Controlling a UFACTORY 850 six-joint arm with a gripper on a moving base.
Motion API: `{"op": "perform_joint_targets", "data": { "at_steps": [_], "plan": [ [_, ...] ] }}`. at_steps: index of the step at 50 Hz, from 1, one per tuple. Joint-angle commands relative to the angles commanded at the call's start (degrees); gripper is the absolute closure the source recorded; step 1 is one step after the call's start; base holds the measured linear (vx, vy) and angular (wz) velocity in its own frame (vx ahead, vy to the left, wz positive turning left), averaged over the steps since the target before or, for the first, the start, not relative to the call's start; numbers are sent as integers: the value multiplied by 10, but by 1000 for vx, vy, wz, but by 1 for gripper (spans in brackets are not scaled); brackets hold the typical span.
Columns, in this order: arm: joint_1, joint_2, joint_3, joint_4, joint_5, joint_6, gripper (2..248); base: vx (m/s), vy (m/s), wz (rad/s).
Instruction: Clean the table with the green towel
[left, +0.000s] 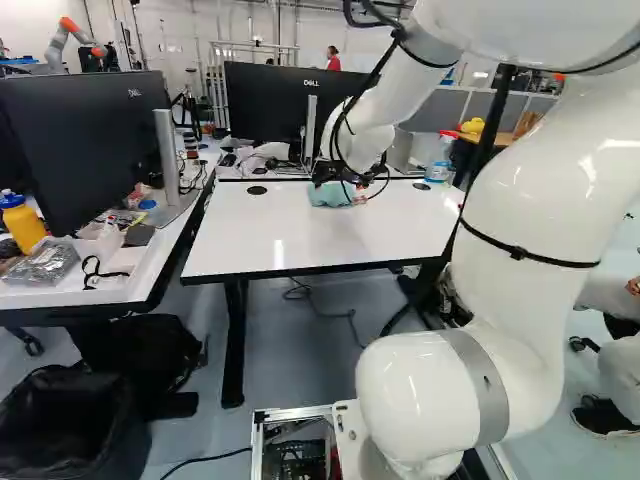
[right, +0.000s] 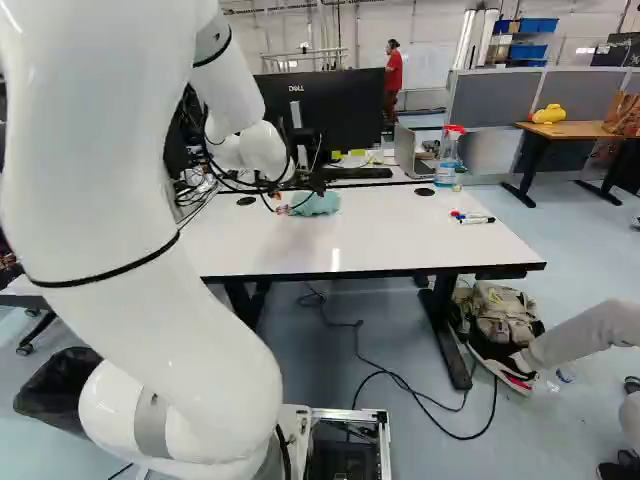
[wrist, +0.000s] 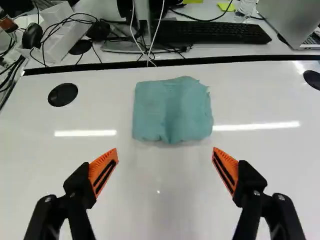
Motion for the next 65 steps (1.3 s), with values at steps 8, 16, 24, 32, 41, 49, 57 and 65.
{"op": "perform_joint_targets", "data": {
  "at_steps": [8, 16, 24, 32, 41, 49, 57, 65],
  "plan": [
    [2, 23, 24, 0, 0, 0, 3, 0, 0, 0],
    [5, 46, 49, 0, 0, 0, 3, 0, 0, 0],
    [10, 71, 73, 0, 0, 0, 3, 0, 0, 0],
    [16, 95, 98, 0, 0, 0, 3, 0, 0, 0],
    [22, 120, 122, 0, 0, 0, 3, 0, 0, 0],
    [24, 129, 130, 0, 0, 0, 3, 0, 0, 0],
    [24, 129, 130, 0, 0, 0, 3, 0, 0, 0],
    [24, 129, 131, 0, 2, 0, 3, 0, 0, 0]
  ]
}}
